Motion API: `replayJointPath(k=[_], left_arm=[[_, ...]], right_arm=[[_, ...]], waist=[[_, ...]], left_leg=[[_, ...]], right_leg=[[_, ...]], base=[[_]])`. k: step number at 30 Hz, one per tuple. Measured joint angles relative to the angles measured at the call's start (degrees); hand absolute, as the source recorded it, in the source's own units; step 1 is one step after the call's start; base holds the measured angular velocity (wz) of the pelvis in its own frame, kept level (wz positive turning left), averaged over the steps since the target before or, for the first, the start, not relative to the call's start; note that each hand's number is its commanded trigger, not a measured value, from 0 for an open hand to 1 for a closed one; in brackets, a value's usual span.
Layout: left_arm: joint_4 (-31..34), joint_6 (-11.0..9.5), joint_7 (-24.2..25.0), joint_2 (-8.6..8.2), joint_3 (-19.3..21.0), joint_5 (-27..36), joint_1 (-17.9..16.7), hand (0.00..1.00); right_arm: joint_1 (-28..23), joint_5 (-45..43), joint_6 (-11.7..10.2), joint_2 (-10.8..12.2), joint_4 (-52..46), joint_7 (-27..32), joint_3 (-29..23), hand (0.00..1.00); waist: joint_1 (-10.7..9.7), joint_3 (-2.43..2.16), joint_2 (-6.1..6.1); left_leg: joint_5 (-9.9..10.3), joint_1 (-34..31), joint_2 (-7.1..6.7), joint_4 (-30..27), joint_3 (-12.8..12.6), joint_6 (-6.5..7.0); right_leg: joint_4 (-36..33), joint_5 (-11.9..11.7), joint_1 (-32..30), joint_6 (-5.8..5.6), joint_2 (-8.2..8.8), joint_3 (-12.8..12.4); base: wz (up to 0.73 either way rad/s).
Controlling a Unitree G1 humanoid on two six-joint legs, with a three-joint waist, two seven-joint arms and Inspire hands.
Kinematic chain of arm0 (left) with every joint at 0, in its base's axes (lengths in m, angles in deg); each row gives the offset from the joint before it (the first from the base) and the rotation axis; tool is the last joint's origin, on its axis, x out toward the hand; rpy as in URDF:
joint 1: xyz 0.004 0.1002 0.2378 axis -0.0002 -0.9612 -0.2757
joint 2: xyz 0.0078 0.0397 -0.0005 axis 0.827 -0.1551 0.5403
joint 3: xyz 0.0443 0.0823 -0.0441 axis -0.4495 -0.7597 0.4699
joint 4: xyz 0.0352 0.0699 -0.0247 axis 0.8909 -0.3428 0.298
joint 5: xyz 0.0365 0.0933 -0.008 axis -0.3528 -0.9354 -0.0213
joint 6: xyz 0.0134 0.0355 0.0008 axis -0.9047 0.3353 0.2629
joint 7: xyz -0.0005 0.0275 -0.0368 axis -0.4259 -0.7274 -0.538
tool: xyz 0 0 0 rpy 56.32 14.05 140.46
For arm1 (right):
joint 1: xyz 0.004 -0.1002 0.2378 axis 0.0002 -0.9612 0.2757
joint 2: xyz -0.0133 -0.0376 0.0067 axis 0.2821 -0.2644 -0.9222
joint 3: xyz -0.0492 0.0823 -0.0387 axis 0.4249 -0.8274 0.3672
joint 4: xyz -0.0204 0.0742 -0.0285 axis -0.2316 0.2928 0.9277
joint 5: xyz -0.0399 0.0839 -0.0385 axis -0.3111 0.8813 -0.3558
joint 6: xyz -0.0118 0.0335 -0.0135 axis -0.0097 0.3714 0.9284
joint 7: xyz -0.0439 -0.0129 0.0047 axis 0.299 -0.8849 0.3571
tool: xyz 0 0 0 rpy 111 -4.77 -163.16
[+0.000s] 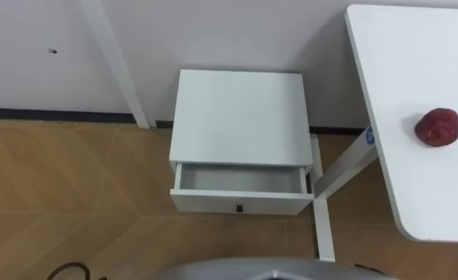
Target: Put apple and close drawer
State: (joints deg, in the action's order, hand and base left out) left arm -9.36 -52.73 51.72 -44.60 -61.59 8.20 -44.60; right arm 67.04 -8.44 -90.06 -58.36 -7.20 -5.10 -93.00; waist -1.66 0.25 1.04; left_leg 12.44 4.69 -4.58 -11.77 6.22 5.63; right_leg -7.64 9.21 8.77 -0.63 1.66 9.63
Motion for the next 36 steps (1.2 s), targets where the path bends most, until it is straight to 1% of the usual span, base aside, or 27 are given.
replayJointPath(k=[2, 9, 11, 12, 14, 15, 17, 18, 19, 20, 21, 23, 24, 26, 28, 29, 30, 32, 36], left_arm=[[0.0, 0.0, 0.0, 0.00, 0.0, 0.0, 0.1, 0.00], [0.1, -0.1, 0.0, 0.01, 0.0, 0.1, 0.7, 0.00], [0.1, -0.1, 0.0, -0.01, 0.0, 0.1, 0.9, 0.00], [0.1, -0.2, -0.1, -0.01, 0.0, 0.1, 0.9, 0.00], [0.1, -0.5, -1.1, -0.01, 0.0, 0.1, 0.3, 0.00], [0.2, -0.6, -1.4, -0.01, 0.1, 0.2, 0.7, 0.00], [0.3, -1.1, -2.5, -0.06, 0.5, 2.5, 0.3, 0.00], [0.4, -1.1, -2.7, -0.07, 0.6, 3.1, 0.3, 0.00], [0.5, -1.6, -3.2, 0.07, 0.9, 4.2, 0.2, 0.00], [0.6, -2.6, -3.6, 0.24, 1.5, 5.0, -0.3, 0.00], [0.9, -2.9, -3.8, 0.28, 2.1, 5.1, -0.5, 0.00], [1.2, -3.7, -4.9, 0.32, 4.4, 5.2, -0.9, 0.00], [1.3, -3.9, -5.2, 0.31, 4.7, 5.3, -1.2, 0.00], [1.8, -4.6, -6.3, 0.35, 5.4, 7.0, -1.5, 0.00], [2.1, -4.7, -6.7, 0.44, 5.4, 8.1, -1.6, 0.00], [2.1, -4.7, -7.2, 0.47, 5.4, 8.5, -1.6, 0.00], [2.1, -4.7, -7.3, 0.50, 5.4, 9.0, -1.7, 0.00], [2.1, -4.7, -7.4, 0.54, 5.4, 10.6, -1.9, 0.00], [2.4, -4.5, -7.4, 0.84, 5.0, 11.4, -2.3, 0.00]], right_arm=[[0.0, 0.6, -0.5, 0.1, 0.0, 0.0, 0.0, 0.00], [-0.1, 2.9, -0.5, 0.1, 0.0, 0.2, 0.0, 0.00], [-0.1, 6.1, -0.5, 0.3, 0.0, 0.3, 0.0, 0.00], [-0.1, 7.0, -0.6, 0.3, 0.0, 0.4, 0.0, 0.00], [-0.4, 12.1, -0.7, 1.1, 0.0, 1.6, -0.8, 0.00], [-0.5, 13.6, -0.7, 1.3, 0.0, 1.9, -1.4, 0.00], [-1.4, 20.4, -0.7, 1.9, 0.0, 2.8, -4.2, 0.00], [-1.3, 22.6, -0.7, 1.9, -0.2, 3.1, -4.9, 0.00], [-1.5, 26.7, -0.7, 1.9, -1.1, 4.2, -7.4, 0.00], [-1.6, 30.9, -0.7, 1.8, -1.9, 5.4, -10.8, 0.00], [-1.5, 33.0, -0.8, 1.8, -2.2, 6.1, -12.5, 0.00], [-1.5, 40.5, -1.0, 1.8, -4.0, 8.5, -18.8, 0.00], [-1.5, 42.9, -1.0, 1.8, -4.5, 9.0, -20.2, 0.00], [-1.9, 51.7, -1.2, 1.8, -6.7, 11.6, -25.0, 0.00], [-2.1, 55.7, -1.4, 1.8, -8.6, 14.1, -27.2, 0.00], [-2.2, 57.4, -1.8, 1.8, -9.6, 15.4, -28.1, 0.00], [-2.2, 57.9, -1.9, 1.8, -9.8, 16.0, -28.9, 0.00], [-2.3, 60.8, -2.3, 1.8, -11.7, 19.4, -30.8, 0.00], [-2.3, 63.8, -2.5, 1.7, -15.7, 24.6, -31.5, 0.00]], waist=[[0.0, -0.02, -0.05], [0.2, -0.06, -0.28], [0.3, -0.04, -0.24], [0.2, -0.04, -0.23], [-0.1, -0.03, -0.23], [-0.3, -0.02, -0.20], [-1.0, 0.00, 0.00], [-1.2, -0.09, -0.18], [-1.5, -0.07, -0.21], [-2.1, -0.02, 0.01], [-2.7, -0.02, -0.04], [-4.2, -0.11, -0.04], [-4.5, -0.11, -0.02], [-5.3, -0.24, 0.12], [-5.9, -0.29, 0.14], [-6.1, -0.40, 0.26], [-6.2, -0.39, 0.26], [-6.2, -0.53, 0.50], [-6.3, -0.63, 0.85]], left_leg=[[0.0, 0.0, 0.02, 0.0, -0.1, 0.00], [0.0, -0.3, 0.20, 0.1, -1.2, -0.01], [0.0, -0.1, 0.28, 0.2, -1.5, -0.01], [0.0, -0.1, 0.29, 0.2, -1.6, -0.01], [0.0, -0.1, 0.30, 0.3, -1.9, -0.01], [0.0, -0.1, 0.30, 0.3, -1.9, -0.01], [0.0, -0.1, 0.29, 0.4, -1.9, 0.00], [0.0, -0.1, 0.29, 0.4, -2.0, 0.01], [0.0, 0.0, 0.31, 0.4, -2.2, 0.02], [0.0, 0.1, 0.33, 0.5, -2.4, 0.04], [0.0, 0.1, 0.34, 0.5, -2.5, 0.04], [0.0, 0.1, 0.33, 0.5, -2.5, 0.05], [0.0, 0.1, 0.33, 0.5, -2.5, 0.05], [0.0, 0.1, 0.33, 0.5, -2.5, 0.05], [0.0, 0.0, 0.36, 0.5, -2.7, 0.05], [0.0, -0.1, 0.42, 0.5, -2.9, 0.05], [0.0, -0.1, 0.42, 0.5, -2.9, 0.05], [0.0, -0.1, 0.54, 0.6, -3.0, 0.06], [0.0, 0.1, 0.66, 0.7, -3.8, 0.06]], right_leg=[[0.0, 0.0, 0.0, 0.00, -0.01, 0.0], [-0.1, 0.0, -0.7, -0.01, -0.04, -0.4], [-0.1, 0.0, -0.7, -0.01, -0.15, -1.4], [-0.1, 0.0, -0.8, 0.00, -0.17, -1.5], [-0.1, 0.0, -0.8, 0.00, -0.17, -1.5], [-0.1, 0.0, -0.8, 0.00, -0.15, -1.4], [-0.1, 0.0, -0.8, -0.01, -0.14, -1.5], [-0.1, 0.0, -0.8, -0.01, -0.13, -1.6], [-0.1, 0.0, -0.8, -0.01, -0.16, -1.8], [-0.1, 0.0, -0.8, -0.01, -0.17, -1.9], [-0.1, 0.0, -0.8, -0.01, -0.17, -1.9], [-0.1, 0.0, -0.8, -0.01, -0.17, -1.7], [-0.2, 0.0, -0.8, -0.01, -0.17, -1.7], [-0.2, 0.0, -0.9, -0.01, -0.16, -1.7], [-0.3, 0.0, -1.1, -0.02, -0.15, -1.8], [-0.5, 0.0, -1.4, -0.02, -0.15, -1.9], [-0.6, 0.0, -1.4, -0.02, -0.17, -2.0], [-1.1, 0.0, -1.8, -0.02, -0.31, -2.9], [-1.1, 0.0, -2.0, -0.02, -0.41, -3.4]], base=[[0.00], [-0.08], [-0.10], [-0.08], [0.00], [0.00], [0.00], [-0.04], [-0.08], [-0.07], [-0.05], [0.00], [0.00], [0.00], [-0.06], [-0.09], [-0.08], [-0.06], [-0.08]])
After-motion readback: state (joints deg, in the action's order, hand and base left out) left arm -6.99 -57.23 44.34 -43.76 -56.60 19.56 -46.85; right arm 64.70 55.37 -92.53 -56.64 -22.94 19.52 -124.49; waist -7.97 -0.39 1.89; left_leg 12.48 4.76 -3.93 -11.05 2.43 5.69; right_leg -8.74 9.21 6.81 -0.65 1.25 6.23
